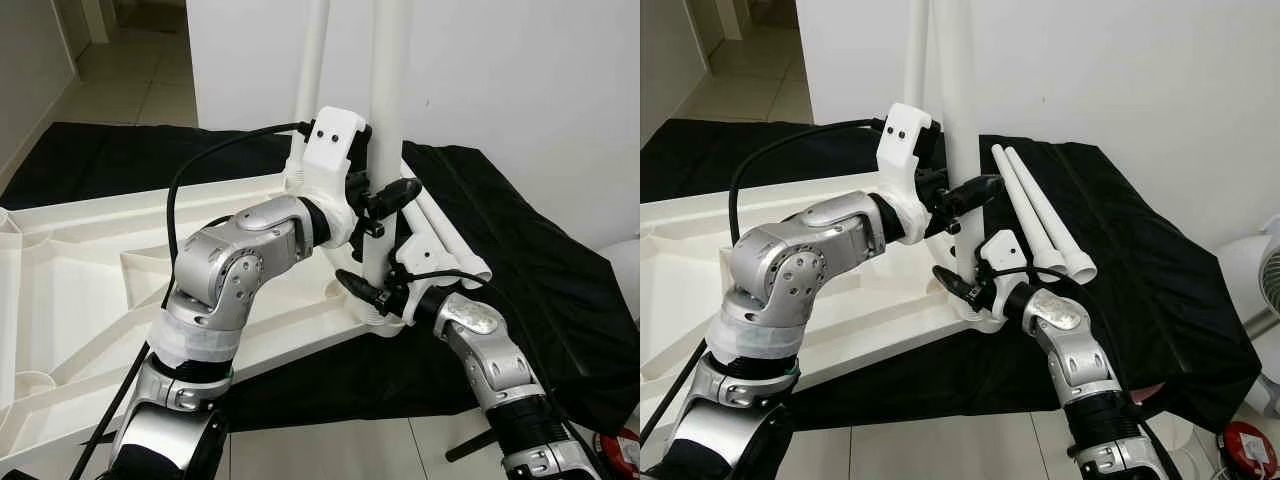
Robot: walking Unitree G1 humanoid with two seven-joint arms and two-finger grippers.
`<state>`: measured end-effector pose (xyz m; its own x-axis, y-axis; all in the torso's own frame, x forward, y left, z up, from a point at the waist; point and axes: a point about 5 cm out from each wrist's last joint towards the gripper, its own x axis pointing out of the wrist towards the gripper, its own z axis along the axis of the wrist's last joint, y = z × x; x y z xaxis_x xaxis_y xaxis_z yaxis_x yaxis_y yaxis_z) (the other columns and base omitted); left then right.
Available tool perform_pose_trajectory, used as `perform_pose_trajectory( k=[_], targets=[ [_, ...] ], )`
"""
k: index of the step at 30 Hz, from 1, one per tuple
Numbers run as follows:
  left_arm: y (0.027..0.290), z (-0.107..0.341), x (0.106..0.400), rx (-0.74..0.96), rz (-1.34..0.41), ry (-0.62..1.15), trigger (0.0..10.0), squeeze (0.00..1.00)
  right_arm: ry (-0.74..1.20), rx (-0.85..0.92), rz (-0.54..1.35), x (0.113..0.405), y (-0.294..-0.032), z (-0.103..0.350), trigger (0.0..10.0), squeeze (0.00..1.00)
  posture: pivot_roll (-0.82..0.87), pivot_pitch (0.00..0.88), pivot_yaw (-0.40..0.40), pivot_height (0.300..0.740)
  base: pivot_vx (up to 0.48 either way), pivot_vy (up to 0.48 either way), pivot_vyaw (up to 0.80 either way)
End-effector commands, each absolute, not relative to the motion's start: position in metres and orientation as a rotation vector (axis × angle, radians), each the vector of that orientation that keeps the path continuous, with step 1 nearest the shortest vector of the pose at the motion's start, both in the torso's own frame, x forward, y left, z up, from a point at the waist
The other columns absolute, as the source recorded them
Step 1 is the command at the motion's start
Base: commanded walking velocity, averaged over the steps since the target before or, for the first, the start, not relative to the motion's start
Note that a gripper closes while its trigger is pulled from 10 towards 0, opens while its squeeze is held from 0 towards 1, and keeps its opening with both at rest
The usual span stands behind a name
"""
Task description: Building children table
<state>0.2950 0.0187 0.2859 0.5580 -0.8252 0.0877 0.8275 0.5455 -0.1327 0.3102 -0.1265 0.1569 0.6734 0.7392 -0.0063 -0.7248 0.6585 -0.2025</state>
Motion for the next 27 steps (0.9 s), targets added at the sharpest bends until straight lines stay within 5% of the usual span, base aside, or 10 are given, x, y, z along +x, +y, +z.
perform_pose_trajectory(
  k=[1, 6, 7, 10, 11, 12, 20, 22, 23, 27],
  targets=[
    [0.017, 0.294, 0.294, -0.192, -0.997, -0.029, 0.0, 0.0, -0.064, -0.196, 0.8, 0.312, -0.132, 0.156, 10.0, 0.0, 0.0, 0.0, -0.103, 0.74, 0.0, 0.0, 0.0],
    [0.016, 0.299, 0.297, -0.187, -0.98, -0.035, 0.0, 0.0, -0.057, -0.173, 0.761, 0.316, -0.133, 0.157, 10.0, 0.0, 0.0, 0.0, -0.103, 0.74, 0.0, 0.0, 0.0],
    [0.016, 0.301, 0.299, -0.178, -0.966, -0.034, 2.8, 0.0, -0.057, -0.167, 0.736, 0.319, -0.133, 0.158, 10.0, 0.0, 0.0, 0.0, -0.104, 0.74, 0.0, 0.0, 0.0],
    [0.016, 0.301, 0.299, -0.178, -0.966, -0.034, 2.8, 0.0, -0.057, -0.167, 0.736, 0.319, -0.133, 0.158, 10.0, 0.0, 0.0, 0.0, -0.104, 0.74, 0.0, 0.0, 0.0],
    [0.015, 0.303, 0.301, -0.158, -0.958, -0.03, 10.0, 0.0, -0.067, -0.159, 0.712, 0.322, -0.133, 0.16, 10.0, 0.84, 0.0, 0.0, -0.104, 0.74, 0.0, 0.0, 0.0],
    [0.014, 0.308, 0.303, -0.148, -0.948, -0.038, 10.0, 0.0, -0.08, -0.151, 0.685, 0.326, -0.134, 0.164, 10.0, 1.0, 0.0, 0.0, -0.102, 0.74, 0.0, 0.0, 0.0],
    [0.013, 0.325, 0.314, -0.106, -0.893, -0.085, 10.0, 0.0, -0.144, -0.133, 0.587, 0.342, -0.131, 0.183, 10.0, 1.0, 0.0, 0.0, -0.096, 0.74, 0.0, 0.0, 0.0],
    [0.012, 0.33, 0.318, -0.091, -0.864, -0.097, 10.0, 0.0, -0.157, -0.135, 0.561, 0.347, -0.129, 0.188, 10.0, 0.78, 0.0, 0.0, -0.097, 0.74, 0.0, 0.0, 0.0],
    [0.011, 0.334, 0.323, -0.081, -0.838, -0.105, 10.0, 0.0, -0.165, -0.138, 0.539, 0.35, -0.126, 0.192, 10.0, 0.0, 0.0, 0.0, -0.096, 0.74, 0.0, 0.0, 0.0],
    [0.011, 0.337, 0.326, -0.072, -0.814, -0.113, 10.0, 0.0, -0.171, -0.137, 0.522, 0.353, -0.123, 0.195, 10.0, 0.0, 0.0, 0.0, -0.096, 0.74, 0.0, 0.0, 0.0]
  ],
)
